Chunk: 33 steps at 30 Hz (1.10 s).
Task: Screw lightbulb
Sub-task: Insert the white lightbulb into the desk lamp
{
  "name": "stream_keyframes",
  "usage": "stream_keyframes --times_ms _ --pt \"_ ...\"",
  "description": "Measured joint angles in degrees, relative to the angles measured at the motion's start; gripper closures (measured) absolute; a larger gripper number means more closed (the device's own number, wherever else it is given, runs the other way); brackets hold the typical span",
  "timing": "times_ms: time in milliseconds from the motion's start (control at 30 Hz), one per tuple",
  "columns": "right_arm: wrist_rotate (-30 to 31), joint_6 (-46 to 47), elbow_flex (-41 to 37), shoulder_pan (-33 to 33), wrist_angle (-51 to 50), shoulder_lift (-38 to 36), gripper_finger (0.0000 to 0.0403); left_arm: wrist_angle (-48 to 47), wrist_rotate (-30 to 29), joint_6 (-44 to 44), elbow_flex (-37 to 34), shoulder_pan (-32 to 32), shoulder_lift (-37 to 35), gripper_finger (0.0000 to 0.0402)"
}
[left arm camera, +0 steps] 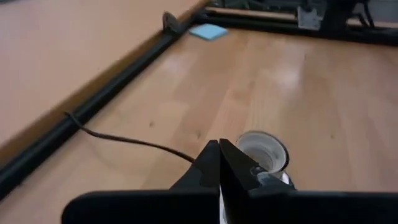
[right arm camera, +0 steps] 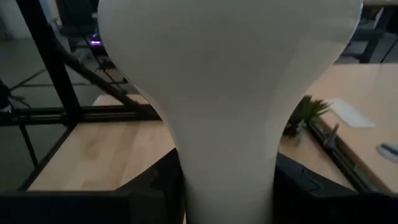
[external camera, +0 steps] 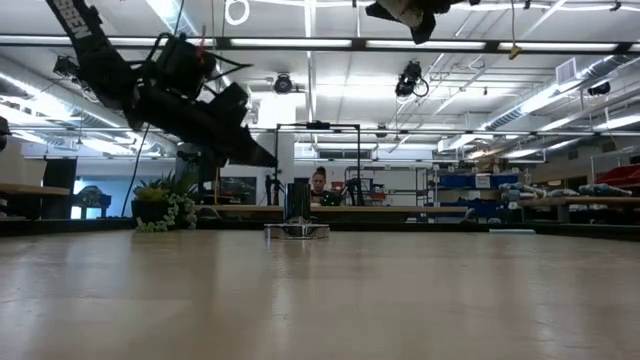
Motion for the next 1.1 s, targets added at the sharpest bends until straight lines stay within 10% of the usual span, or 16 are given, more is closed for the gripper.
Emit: stream_keyframes --times_ms 533,1100 --pt "-6.0 3.6 -9.0 -0.4 6.5 1.0 0.0238 11.4 7.2 -2.2 2.8 -3.0 17.2 0.0401" --pt "7.3 9.1 -32.0 -0.2 69.2 16.4 0.0238 11.3 5.1 -0.4 6.7 -9.2 22.2 0.0401"
